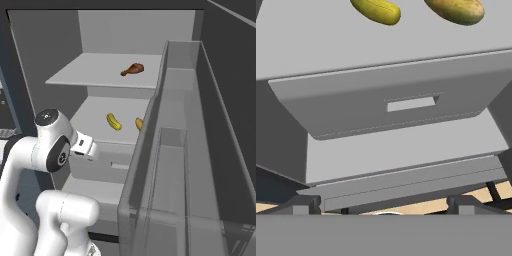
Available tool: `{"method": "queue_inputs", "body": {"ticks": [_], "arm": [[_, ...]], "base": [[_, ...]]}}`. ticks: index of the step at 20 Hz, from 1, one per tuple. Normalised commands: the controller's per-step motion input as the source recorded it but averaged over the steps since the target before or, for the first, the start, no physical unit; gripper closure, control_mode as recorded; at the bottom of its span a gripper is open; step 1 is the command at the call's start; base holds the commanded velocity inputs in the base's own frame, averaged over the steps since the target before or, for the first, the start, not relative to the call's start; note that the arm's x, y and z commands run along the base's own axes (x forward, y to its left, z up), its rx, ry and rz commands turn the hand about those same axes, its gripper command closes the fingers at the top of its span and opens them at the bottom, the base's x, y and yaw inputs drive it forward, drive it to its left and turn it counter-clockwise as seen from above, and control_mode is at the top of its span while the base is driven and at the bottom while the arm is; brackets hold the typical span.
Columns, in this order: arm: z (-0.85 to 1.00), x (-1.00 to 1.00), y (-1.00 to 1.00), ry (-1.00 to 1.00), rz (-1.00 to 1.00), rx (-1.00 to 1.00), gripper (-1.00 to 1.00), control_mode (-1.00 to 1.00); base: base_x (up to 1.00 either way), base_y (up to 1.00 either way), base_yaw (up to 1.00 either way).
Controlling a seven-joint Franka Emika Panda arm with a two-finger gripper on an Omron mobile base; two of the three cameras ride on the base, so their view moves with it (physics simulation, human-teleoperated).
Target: Place one cucumber and one chicken drumstick in each tupperware on the nearby counter, to pack two identical lunches.
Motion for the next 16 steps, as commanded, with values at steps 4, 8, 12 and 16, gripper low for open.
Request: {"method": "queue_inputs", "body": {"ticks": [4, 8, 12, 16], "arm": [[0.0, 0.0, 0.0, 0.0, 0.0, 0.0, -1.0, -1.0], [0.0, 0.12, 0.0, -0.16, 0.03, 0.0, -1.0, -1.0], [0.09, 0.46, -0.02, -0.29, 0.1, -0.02, -1.0, -1.0], [0.04, 0.72, -0.14, -0.25, 0.2, 0.0, -1.0, -1.0]], "base": [[0.0, 0.0, 0.0], [0.0, 0.0, 0.0], [0.0, 0.0, 0.0], [0.0, 0.0, 0.0]]}}
